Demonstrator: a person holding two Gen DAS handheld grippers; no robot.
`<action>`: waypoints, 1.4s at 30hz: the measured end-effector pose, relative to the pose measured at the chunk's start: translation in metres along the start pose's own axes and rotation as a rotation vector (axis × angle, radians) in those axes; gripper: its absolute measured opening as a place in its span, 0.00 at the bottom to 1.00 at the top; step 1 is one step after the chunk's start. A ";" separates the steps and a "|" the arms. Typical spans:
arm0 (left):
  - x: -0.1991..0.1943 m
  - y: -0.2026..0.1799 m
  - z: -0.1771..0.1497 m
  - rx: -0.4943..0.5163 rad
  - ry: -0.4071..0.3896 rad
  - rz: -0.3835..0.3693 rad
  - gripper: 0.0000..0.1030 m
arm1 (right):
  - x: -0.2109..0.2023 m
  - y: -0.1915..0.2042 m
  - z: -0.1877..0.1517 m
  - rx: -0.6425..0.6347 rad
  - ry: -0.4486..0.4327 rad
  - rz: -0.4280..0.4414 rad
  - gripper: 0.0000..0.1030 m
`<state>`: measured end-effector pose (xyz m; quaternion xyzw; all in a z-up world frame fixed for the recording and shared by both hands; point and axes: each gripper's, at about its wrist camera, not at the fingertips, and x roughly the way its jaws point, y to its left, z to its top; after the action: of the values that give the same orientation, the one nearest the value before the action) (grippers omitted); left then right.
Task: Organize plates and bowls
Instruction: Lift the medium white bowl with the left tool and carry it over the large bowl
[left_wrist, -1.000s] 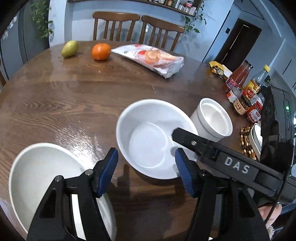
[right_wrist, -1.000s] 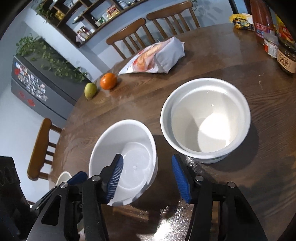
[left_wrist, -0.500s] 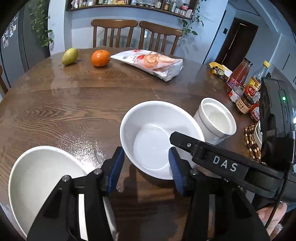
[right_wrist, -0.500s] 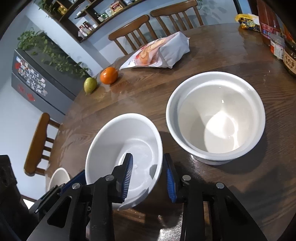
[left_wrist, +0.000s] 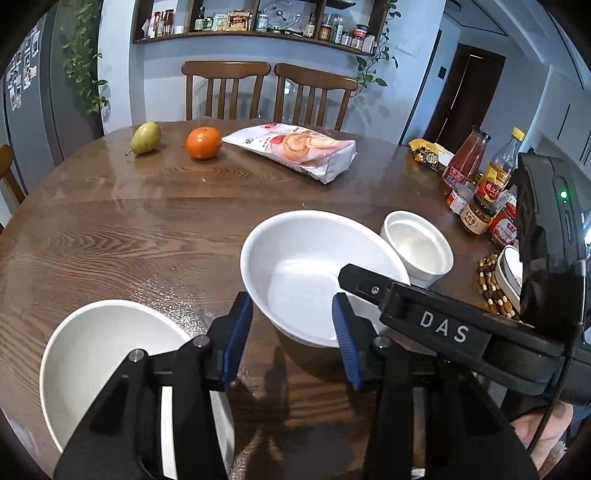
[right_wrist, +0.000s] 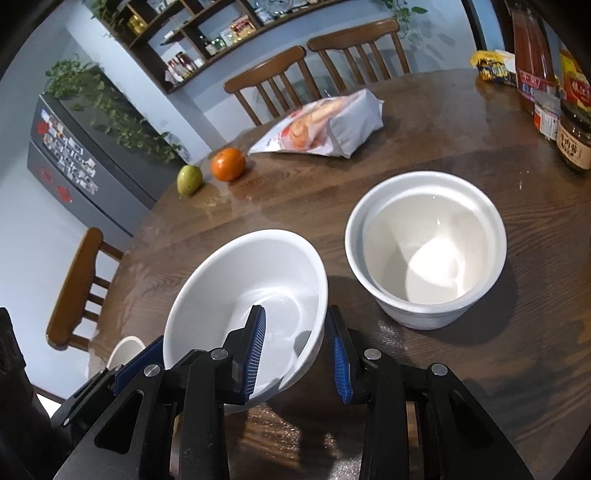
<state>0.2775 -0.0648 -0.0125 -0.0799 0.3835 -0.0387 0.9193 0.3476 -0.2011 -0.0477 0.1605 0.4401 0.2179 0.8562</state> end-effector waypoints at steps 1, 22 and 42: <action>-0.002 0.002 0.000 -0.005 0.001 -0.008 0.40 | -0.001 0.002 0.000 -0.002 -0.003 0.006 0.35; -0.014 0.003 -0.002 -0.018 0.002 -0.018 0.40 | -0.013 0.020 -0.005 -0.048 -0.035 0.017 0.35; -0.013 0.009 -0.004 -0.040 0.034 -0.024 0.40 | -0.016 0.025 -0.005 -0.050 -0.044 0.005 0.36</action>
<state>0.2659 -0.0545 -0.0075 -0.1021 0.3986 -0.0434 0.9104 0.3291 -0.1874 -0.0281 0.1451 0.4153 0.2276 0.8687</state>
